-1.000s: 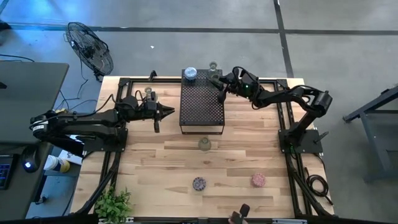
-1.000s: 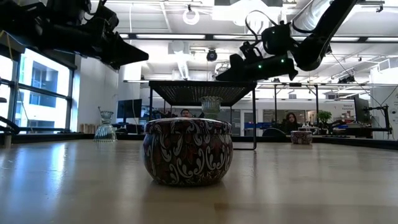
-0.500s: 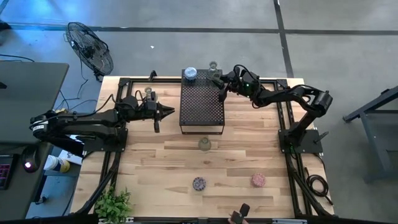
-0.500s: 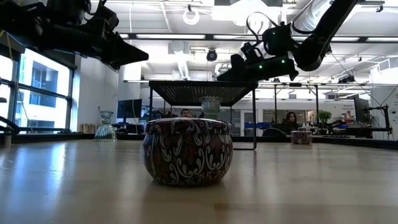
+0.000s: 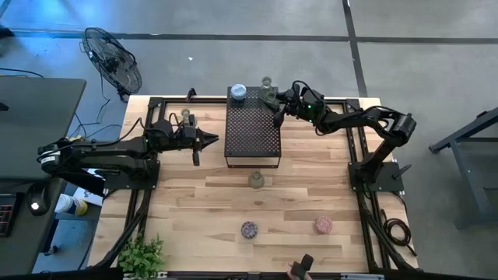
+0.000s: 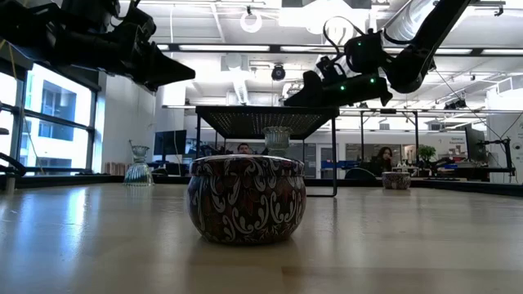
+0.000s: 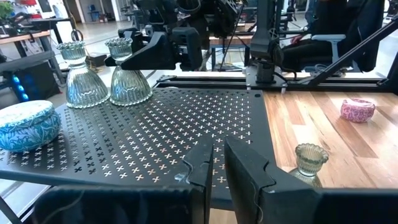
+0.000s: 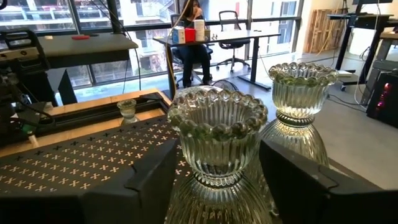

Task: Pick & Place candle stick holders
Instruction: Put the green glass candle holder on the shelf aligned with the other green glass candle holder, then put the red scented candle on the shelf aligned with the other blue scented candle

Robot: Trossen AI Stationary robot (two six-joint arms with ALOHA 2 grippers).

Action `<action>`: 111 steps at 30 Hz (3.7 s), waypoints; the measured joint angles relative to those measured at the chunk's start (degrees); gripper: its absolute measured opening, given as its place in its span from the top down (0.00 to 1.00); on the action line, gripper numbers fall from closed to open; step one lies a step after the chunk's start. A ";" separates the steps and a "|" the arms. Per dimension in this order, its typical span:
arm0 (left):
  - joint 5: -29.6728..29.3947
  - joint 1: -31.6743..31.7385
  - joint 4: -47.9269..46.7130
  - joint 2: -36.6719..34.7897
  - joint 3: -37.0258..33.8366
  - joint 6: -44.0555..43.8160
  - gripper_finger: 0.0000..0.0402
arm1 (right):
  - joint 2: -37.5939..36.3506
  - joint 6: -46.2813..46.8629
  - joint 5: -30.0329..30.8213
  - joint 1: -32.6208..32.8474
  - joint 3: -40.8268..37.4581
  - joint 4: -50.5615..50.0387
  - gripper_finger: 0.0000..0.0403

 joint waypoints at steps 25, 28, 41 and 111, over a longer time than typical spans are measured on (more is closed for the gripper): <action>-0.04 -0.02 -0.82 0.00 0.00 -0.42 0.91 | -19.93 -4.78 0.00 0.00 -0.01 -31.70 0.47; -0.06 -0.02 -0.82 0.00 0.00 -0.43 0.91 | -21.60 -5.59 0.04 0.00 -0.01 -36.59 0.54; -0.26 -0.02 -0.78 0.00 0.00 -0.44 0.91 | -16.98 -5.58 4.73 0.02 -0.01 -39.33 0.95; -2.64 -0.02 -4.91 -0.02 0.00 -0.42 0.91 | -22.81 13.85 27.56 -13.63 -12.42 -57.79 0.39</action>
